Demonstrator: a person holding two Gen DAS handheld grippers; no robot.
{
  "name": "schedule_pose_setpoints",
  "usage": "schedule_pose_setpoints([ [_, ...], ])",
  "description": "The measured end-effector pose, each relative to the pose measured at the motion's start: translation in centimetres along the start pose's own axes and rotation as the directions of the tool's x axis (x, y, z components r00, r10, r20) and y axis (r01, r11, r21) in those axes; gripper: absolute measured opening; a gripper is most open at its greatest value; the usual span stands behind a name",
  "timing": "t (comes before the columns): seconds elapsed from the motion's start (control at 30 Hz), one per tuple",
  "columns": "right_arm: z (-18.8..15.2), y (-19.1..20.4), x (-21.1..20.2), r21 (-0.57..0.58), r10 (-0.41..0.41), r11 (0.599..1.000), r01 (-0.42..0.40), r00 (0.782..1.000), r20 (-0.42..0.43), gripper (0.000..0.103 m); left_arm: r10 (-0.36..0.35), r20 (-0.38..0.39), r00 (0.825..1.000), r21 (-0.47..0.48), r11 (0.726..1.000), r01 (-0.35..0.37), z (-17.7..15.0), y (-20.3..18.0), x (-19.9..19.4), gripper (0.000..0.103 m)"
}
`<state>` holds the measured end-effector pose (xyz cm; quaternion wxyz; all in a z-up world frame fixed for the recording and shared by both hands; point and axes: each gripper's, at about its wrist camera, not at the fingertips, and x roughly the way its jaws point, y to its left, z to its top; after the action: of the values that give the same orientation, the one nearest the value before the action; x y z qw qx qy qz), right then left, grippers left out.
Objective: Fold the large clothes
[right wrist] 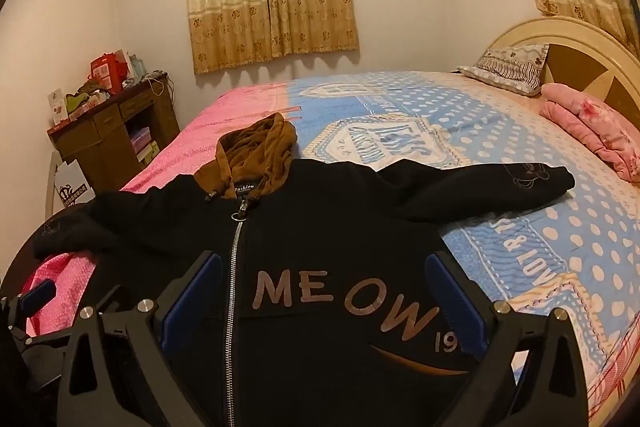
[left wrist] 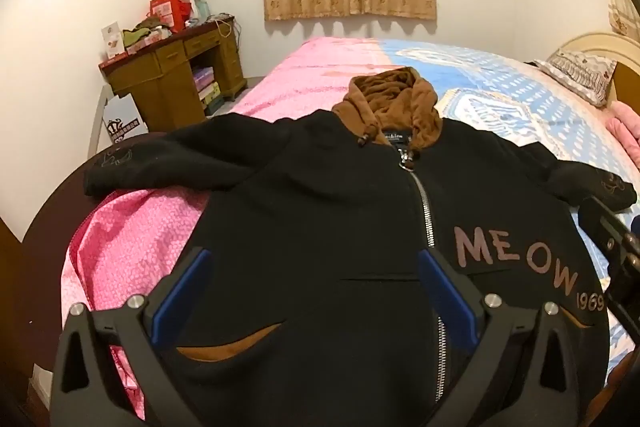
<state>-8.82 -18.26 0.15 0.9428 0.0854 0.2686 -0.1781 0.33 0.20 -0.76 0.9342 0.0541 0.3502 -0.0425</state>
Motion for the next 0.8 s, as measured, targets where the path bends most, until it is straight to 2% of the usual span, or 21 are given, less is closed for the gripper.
schedule_pose_setpoints([
  [0.8, -0.32, -0.02, 0.53, 0.011, 0.013, 1.0, -0.013, 0.999, -0.03, 0.102, 0.002, -0.011, 1.0, -0.004, 1.0, -0.002, -0.56, 0.55, 0.12, 0.103],
])
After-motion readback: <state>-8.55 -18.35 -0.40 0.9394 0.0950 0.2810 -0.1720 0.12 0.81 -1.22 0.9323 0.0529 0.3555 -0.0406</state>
